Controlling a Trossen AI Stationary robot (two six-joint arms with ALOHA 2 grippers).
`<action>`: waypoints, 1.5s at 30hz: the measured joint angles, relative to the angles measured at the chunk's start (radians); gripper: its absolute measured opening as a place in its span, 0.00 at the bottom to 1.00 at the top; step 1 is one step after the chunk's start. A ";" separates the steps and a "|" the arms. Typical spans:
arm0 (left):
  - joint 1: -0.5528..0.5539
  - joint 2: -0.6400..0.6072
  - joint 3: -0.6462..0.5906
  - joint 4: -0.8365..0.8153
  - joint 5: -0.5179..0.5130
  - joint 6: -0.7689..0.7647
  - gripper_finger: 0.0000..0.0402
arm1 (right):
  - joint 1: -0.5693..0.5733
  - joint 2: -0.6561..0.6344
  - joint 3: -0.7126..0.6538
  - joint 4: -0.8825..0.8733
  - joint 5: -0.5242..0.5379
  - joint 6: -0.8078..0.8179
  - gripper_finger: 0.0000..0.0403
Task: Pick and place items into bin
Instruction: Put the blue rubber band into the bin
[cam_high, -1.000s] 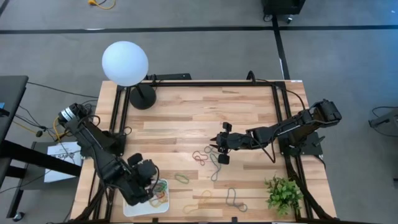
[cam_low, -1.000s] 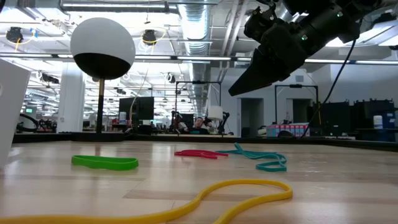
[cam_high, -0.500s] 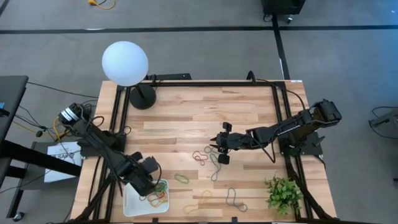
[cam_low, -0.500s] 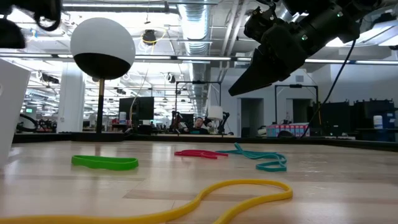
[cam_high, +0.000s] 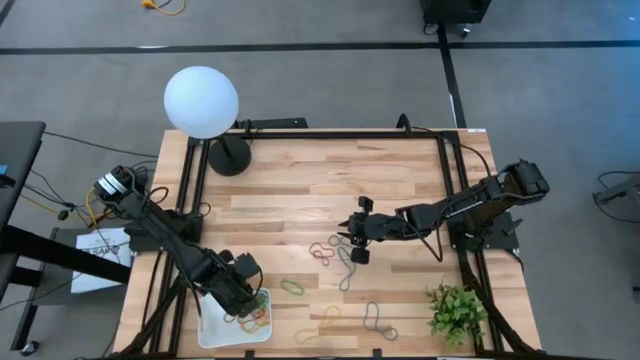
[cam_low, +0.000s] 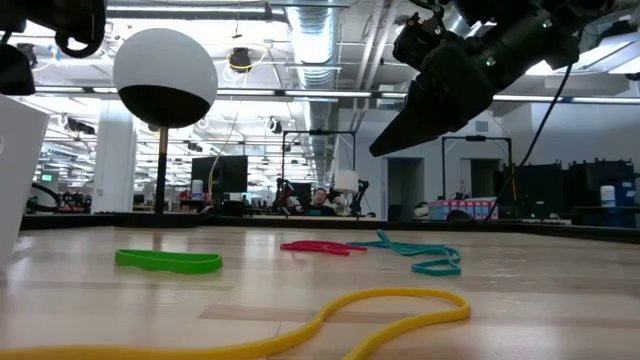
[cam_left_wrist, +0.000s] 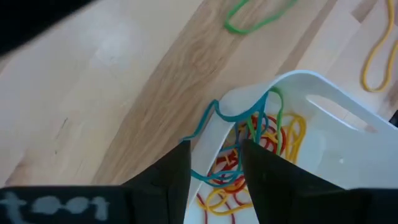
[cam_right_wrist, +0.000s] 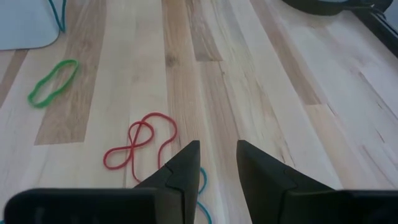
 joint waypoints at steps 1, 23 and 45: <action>0.000 0.000 0.000 -0.003 0.000 -0.003 0.32 | 0.000 0.000 0.000 -0.001 0.000 0.000 0.25; -0.067 0.002 0.000 -0.037 -0.063 -0.213 0.32 | 0.000 0.000 0.000 -0.007 -0.003 0.000 0.25; -0.076 0.111 0.047 -0.031 -0.062 0.006 0.17 | 0.000 0.000 0.000 -0.014 -0.003 0.000 0.25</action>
